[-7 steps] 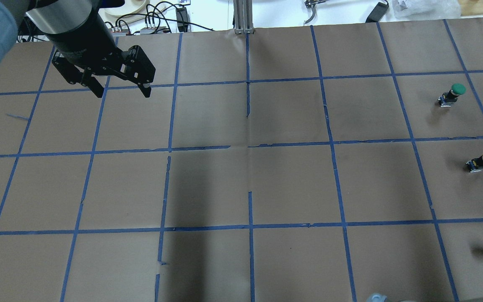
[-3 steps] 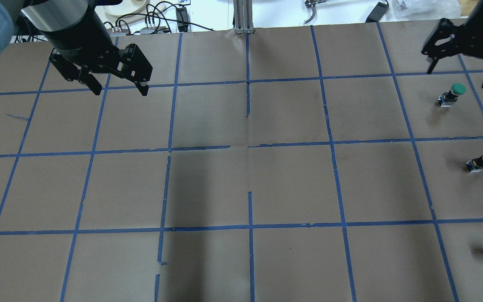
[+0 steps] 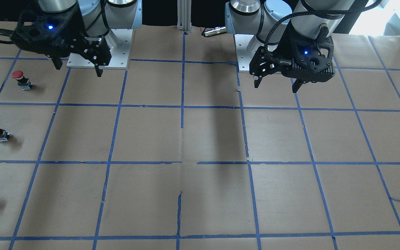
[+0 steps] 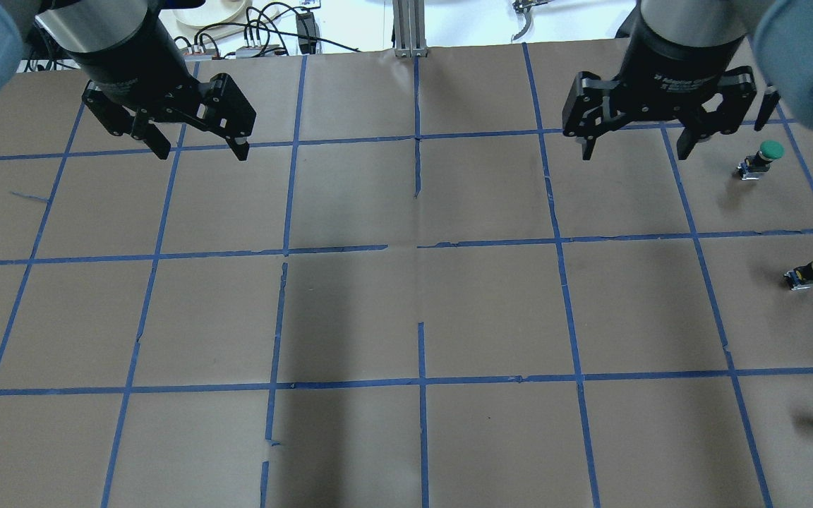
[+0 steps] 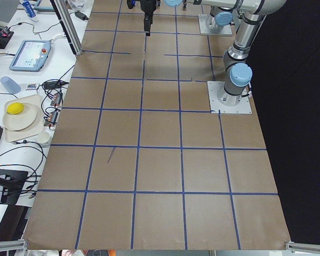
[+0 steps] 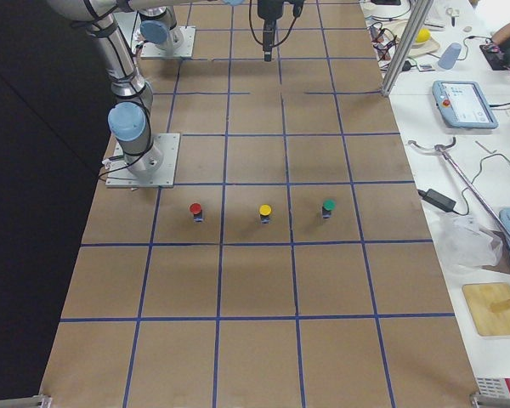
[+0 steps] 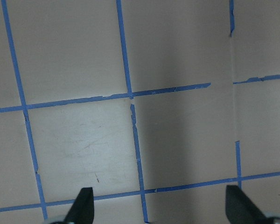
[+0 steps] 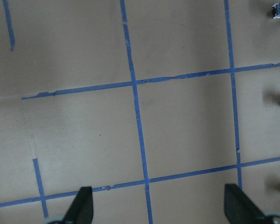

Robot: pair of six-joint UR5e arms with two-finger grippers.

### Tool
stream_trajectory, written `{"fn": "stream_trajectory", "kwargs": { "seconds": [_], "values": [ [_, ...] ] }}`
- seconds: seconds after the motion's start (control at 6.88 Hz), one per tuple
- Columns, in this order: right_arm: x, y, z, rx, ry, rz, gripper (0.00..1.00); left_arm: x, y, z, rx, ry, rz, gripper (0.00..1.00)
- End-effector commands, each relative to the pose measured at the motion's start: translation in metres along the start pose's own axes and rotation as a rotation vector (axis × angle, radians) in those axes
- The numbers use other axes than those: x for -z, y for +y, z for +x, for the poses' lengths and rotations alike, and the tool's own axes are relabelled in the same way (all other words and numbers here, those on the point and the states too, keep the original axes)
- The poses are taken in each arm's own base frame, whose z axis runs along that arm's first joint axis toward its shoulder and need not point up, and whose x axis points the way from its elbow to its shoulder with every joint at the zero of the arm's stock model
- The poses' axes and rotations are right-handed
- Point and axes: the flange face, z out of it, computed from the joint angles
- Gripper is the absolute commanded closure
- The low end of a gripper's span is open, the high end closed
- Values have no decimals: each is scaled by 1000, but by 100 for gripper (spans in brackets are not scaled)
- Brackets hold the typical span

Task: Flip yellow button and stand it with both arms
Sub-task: 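Open the right gripper and raise it away from the standing button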

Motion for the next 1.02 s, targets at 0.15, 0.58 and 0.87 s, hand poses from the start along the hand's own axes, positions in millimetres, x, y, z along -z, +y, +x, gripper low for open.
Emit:
{"fn": "stream_trajectory", "kwargs": {
  "seconds": [0.15,0.58,0.87],
  "values": [
    [3,8,-24,38,-88,-17,0,-2,-2,0,2,4,-2,0],
    [-6,4,-3,155,-44,-64,0,1,-1,0,1,0,1,0],
    [-9,4,1,135,-42,-71,0,-1,-1,0,1,1,-3,0]
  ]
}}
